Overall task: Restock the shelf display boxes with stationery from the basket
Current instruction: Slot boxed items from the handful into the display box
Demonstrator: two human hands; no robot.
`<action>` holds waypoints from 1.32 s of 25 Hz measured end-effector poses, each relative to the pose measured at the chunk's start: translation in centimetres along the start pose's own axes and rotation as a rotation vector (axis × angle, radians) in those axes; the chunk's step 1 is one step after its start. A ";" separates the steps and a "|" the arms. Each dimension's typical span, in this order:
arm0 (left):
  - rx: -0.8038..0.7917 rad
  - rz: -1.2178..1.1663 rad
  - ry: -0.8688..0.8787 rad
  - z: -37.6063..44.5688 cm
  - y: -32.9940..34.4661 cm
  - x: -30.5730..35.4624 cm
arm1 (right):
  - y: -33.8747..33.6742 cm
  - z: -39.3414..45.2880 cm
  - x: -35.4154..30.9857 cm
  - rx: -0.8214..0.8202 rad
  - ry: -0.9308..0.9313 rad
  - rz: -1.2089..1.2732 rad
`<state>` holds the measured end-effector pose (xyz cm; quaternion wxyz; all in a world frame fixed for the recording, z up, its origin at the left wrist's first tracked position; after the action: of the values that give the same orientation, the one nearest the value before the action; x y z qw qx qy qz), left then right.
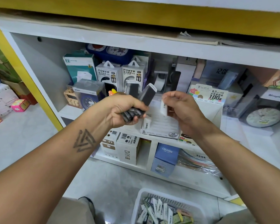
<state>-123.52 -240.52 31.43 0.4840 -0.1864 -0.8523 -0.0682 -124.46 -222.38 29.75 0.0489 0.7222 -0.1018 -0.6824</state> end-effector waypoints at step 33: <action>0.111 0.069 0.003 -0.4 -2.0 -0.4 | 2.3 0.7 3.9 -0.282 -0.417 -1.117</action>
<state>-123.78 -242.63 31.46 0.4968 -0.1882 -0.8472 -0.0044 -125.19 -225.40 26.43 -0.2418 0.5043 0.3760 -0.7388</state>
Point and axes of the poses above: each hand's wrist, its own z-axis towards the middle knuckle, its own y-axis out of the palm, x = y × z, the point moved 4 cm from there along z, towards the middle knuckle, and after that the axes turned 11 degrees about z, right-handed, at the moved point
